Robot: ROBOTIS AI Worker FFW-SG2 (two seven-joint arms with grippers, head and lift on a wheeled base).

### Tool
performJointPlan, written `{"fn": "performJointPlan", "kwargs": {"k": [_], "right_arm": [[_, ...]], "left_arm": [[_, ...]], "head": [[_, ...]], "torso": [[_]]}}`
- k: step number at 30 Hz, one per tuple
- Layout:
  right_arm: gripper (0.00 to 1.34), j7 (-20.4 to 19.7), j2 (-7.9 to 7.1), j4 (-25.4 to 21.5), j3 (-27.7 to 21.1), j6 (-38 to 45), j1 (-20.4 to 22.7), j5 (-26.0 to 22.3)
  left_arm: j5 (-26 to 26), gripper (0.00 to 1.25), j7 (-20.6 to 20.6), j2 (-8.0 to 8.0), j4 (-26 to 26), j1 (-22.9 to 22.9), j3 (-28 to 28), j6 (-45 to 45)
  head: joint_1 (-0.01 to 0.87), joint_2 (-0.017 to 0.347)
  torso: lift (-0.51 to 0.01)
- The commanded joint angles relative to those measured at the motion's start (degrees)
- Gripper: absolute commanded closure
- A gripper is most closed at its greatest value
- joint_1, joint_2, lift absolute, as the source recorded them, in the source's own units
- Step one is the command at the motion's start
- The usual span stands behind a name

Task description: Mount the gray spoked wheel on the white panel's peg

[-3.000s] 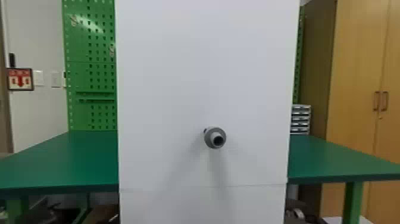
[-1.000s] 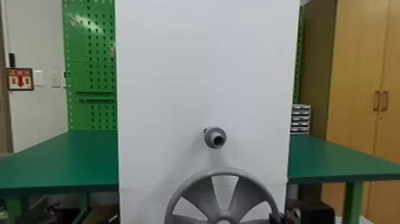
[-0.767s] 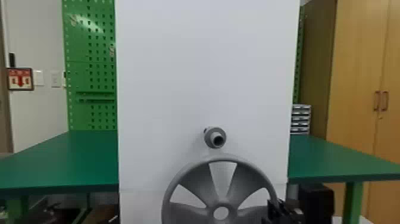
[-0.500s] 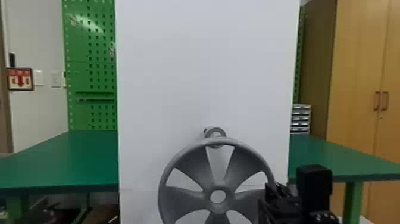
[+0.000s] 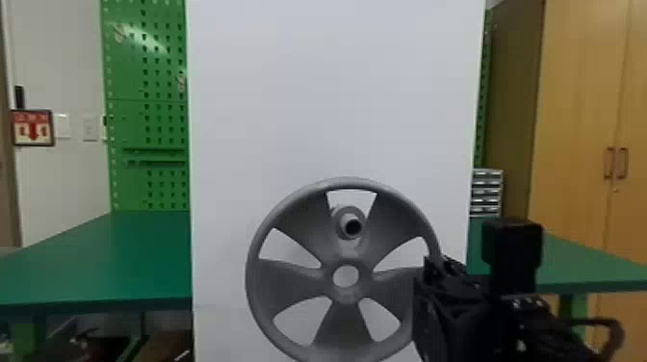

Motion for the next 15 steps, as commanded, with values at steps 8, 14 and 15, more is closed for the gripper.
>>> {"fn": "performJointPlan", "kwargs": {"k": [8,14,15], "right_arm": [[1.17,-0.1,-0.05,-0.7,-0.9,4.2,-3.2,-2.2],[1.17,-1.8,-0.05,-0.7,-1.4,5.8,-4.8,-4.3],[1.17,-2.0,-0.05,-0.7,-1.6,6.1,-5.0,-4.8]], "left_arm": [[0.2,0.56,0.0,0.10,0.0,-0.1,-0.2,0.0],[0.2,0.56,0.0,0.36,0.0,-0.2,-0.3,0.3],[0.2,0.56,0.0,0.36,0.0,-0.2,-0.4,0.3]], "head": [[0.123,-0.008],[0.123,-0.008],[0.123,-0.008]], "torso": [[-0.400],[-0.400],[-0.400]]}}
